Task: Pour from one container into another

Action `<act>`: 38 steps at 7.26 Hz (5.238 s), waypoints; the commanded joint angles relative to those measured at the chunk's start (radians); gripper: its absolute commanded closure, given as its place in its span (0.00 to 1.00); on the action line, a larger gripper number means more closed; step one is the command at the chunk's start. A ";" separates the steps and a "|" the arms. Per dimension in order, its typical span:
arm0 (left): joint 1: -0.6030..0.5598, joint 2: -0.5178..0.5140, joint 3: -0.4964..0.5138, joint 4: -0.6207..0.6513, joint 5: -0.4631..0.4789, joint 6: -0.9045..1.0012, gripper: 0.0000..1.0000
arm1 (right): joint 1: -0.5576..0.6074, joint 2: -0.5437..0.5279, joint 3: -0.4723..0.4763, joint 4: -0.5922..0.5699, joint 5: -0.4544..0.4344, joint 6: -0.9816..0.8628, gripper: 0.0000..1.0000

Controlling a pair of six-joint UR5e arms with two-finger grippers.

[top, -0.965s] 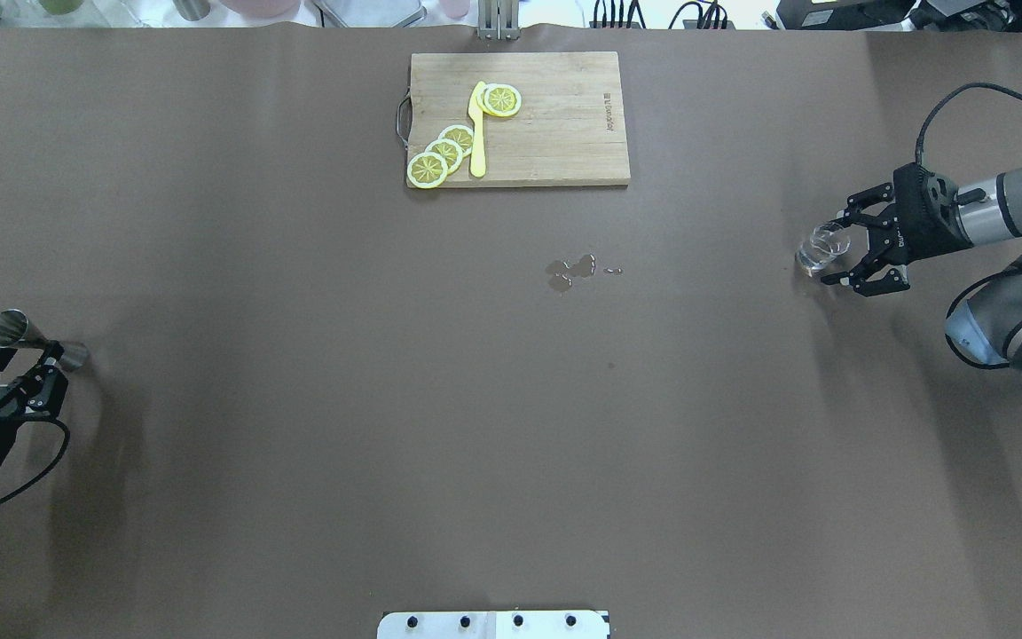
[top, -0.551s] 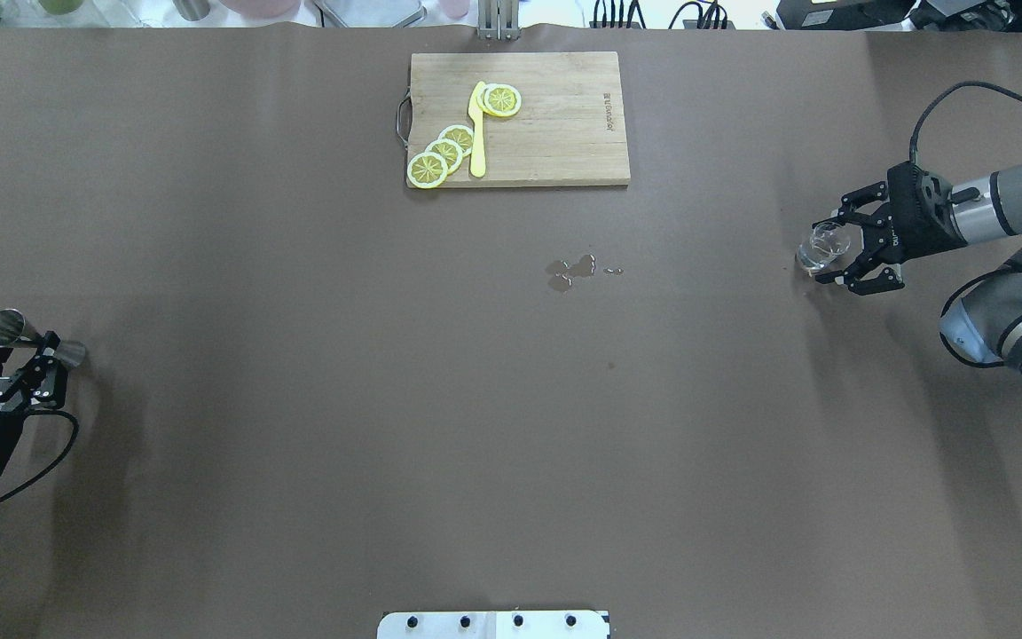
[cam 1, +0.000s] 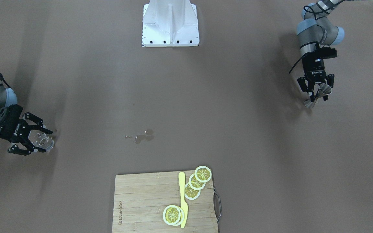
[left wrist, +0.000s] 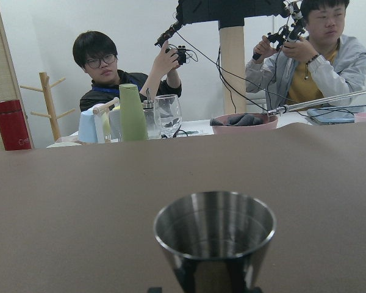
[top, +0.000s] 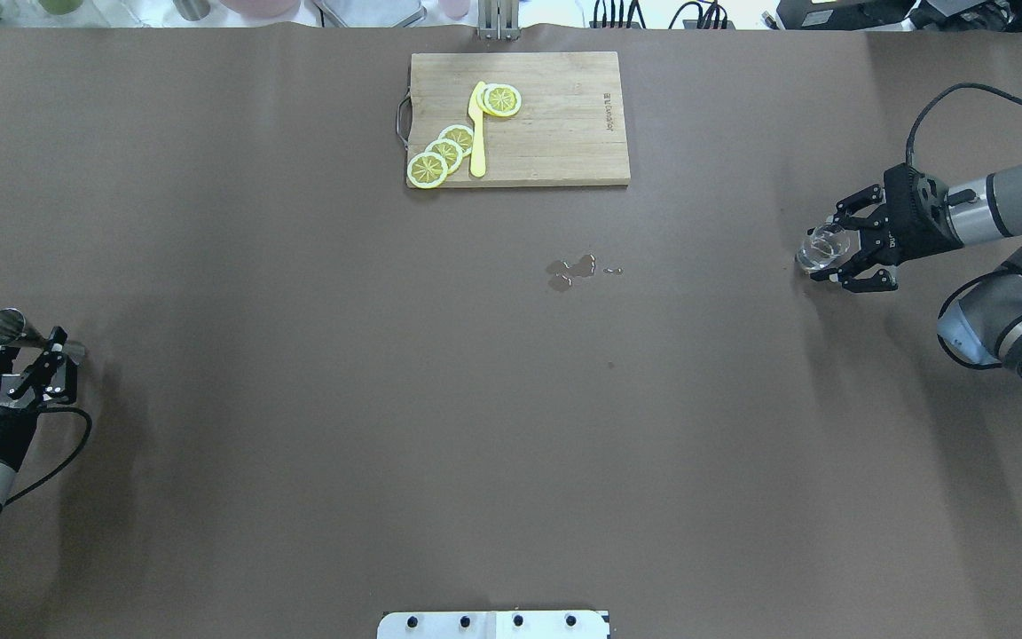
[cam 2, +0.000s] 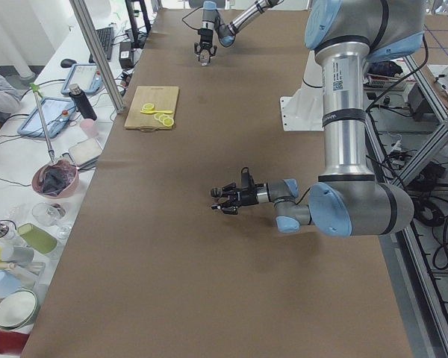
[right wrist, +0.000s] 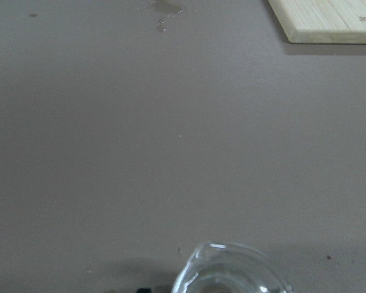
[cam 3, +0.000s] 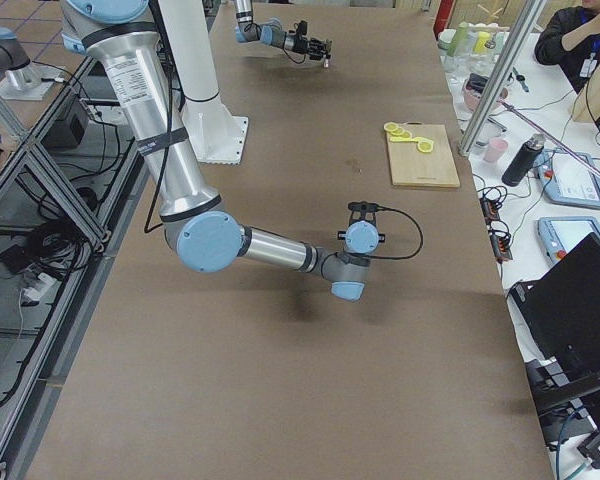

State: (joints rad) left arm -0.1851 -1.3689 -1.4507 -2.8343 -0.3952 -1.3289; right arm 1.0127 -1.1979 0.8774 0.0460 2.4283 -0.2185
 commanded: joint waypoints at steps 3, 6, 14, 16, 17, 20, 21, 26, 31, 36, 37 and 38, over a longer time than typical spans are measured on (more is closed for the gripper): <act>0.003 -0.006 0.009 0.007 0.003 -0.032 0.71 | 0.027 -0.003 0.003 0.000 0.012 0.001 0.69; -0.005 -0.006 0.001 0.073 -0.007 -0.084 1.00 | 0.078 -0.009 0.024 -0.002 0.066 0.005 0.95; -0.095 -0.214 -0.085 -0.197 -0.120 0.583 1.00 | 0.107 -0.017 0.118 -0.011 0.058 0.100 1.00; -0.146 -0.318 -0.079 -0.151 -0.125 0.670 1.00 | 0.130 0.003 0.175 -0.026 0.071 0.126 1.00; -0.201 -0.355 -0.077 -0.089 -0.126 0.833 1.00 | 0.153 0.023 0.226 -0.081 0.086 0.148 1.00; -0.342 -0.552 0.000 -0.006 -0.326 0.873 1.00 | 0.230 0.084 0.453 -0.432 0.152 0.140 1.00; -0.418 -0.647 0.106 0.031 -0.431 0.876 1.00 | 0.222 0.110 0.490 -0.504 0.143 0.134 1.00; -0.436 -0.830 0.119 0.202 -0.490 0.887 1.00 | 0.146 0.158 0.695 -0.687 0.106 0.143 1.00; -0.409 -0.932 0.112 0.314 -0.594 0.887 1.00 | 0.060 0.080 0.827 -0.756 0.077 0.145 1.00; -0.280 -0.980 0.115 0.305 -0.583 0.875 1.00 | 0.034 0.096 0.907 -1.014 0.011 -0.031 1.00; -0.277 -0.978 0.116 0.302 -0.585 0.875 1.00 | 0.030 0.100 0.907 -1.037 0.008 -0.050 1.00; -0.260 -0.975 0.116 0.276 -0.585 0.875 1.00 | 0.029 0.101 0.911 -1.064 0.005 -0.068 1.00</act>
State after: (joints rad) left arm -0.4631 -2.3457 -1.3351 -2.5383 -0.9797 -0.4535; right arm 1.0444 -1.0995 1.7831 -0.9825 2.4374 -0.2609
